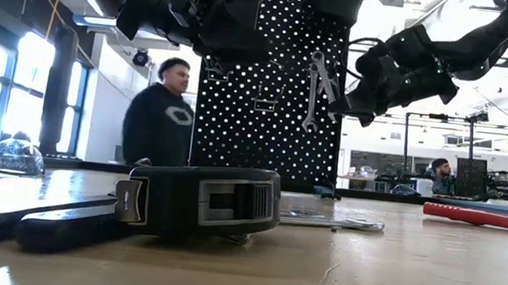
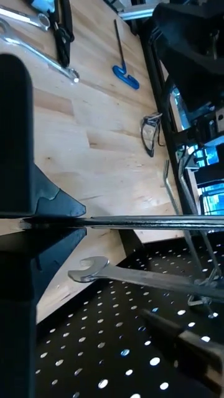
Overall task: Hang tools onto peg board
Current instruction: Hang the top silver wrench on the pegboard
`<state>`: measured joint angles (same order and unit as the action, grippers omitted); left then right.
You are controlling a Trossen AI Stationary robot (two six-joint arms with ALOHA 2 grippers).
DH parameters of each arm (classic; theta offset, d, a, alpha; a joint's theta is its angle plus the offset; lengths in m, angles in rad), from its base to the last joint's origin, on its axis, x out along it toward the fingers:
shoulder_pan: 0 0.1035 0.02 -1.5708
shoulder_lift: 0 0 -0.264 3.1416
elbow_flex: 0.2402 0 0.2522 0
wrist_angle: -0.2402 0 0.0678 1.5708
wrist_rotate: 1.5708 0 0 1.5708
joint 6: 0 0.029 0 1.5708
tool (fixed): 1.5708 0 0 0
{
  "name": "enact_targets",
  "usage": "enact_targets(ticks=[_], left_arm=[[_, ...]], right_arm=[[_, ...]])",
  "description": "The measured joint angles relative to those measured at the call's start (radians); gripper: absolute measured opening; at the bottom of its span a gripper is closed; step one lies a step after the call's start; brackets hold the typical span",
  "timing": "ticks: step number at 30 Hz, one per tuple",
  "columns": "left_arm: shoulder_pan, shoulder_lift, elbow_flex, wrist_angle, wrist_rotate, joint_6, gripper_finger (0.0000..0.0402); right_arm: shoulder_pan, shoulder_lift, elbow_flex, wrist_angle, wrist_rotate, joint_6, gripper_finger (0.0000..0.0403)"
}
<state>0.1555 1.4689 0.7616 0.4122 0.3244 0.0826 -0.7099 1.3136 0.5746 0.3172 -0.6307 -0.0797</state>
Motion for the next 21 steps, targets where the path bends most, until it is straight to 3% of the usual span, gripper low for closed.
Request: enact_targets(ticks=[21], left_arm=[[0.002,0.001,0.000,0.003,-0.017,0.008,0.0180]], right_arm=[[-0.056,0.016,0.000,0.025,0.005,-0.008,0.0006]])
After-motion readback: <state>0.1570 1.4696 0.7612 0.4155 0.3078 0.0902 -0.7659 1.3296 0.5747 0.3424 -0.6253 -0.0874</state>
